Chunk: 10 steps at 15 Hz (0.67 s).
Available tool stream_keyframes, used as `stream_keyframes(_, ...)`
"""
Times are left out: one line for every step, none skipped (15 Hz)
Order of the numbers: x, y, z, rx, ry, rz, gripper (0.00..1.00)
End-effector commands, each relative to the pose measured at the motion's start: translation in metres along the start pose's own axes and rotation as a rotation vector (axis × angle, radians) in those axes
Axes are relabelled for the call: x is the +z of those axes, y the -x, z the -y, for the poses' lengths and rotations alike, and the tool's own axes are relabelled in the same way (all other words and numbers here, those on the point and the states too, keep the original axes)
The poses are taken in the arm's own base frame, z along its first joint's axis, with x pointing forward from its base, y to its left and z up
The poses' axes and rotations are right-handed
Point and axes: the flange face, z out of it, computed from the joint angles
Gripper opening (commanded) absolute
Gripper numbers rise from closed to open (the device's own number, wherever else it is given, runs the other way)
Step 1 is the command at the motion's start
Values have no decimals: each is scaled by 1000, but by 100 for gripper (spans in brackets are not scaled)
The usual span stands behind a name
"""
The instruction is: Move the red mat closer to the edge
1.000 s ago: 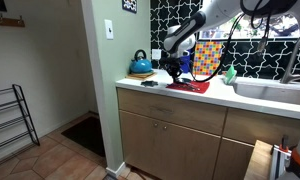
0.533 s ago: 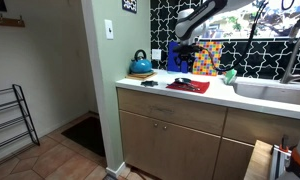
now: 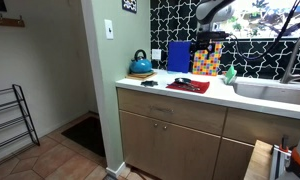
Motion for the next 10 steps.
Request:
stream_keyframes(-20, 16, -32, -41, -23, 34, 100)
stream_keyframes(-26, 18, -37, -57, -27, 42, 100)
stream_keyframes(-30, 21, -42, -93, -26, 65, 100)
stream_keyframes(-33, 23, -44, -142, -41, 76, 100)
stream_keyframes(-30, 11, -35, -84, -10, 43, 100)
stream_keyframes(-34, 13, -37, -109, -19, 50, 100)
stream_keyframes(-37, 14, -38, -121, -24, 52, 100)
stream_keyframes(-38, 15, -39, -127, -25, 54, 100)
stream_keyframes(-37, 15, -39, -131, -26, 55, 100)
stream_keyframes(-36, 15, -39, -134, -25, 57, 100)
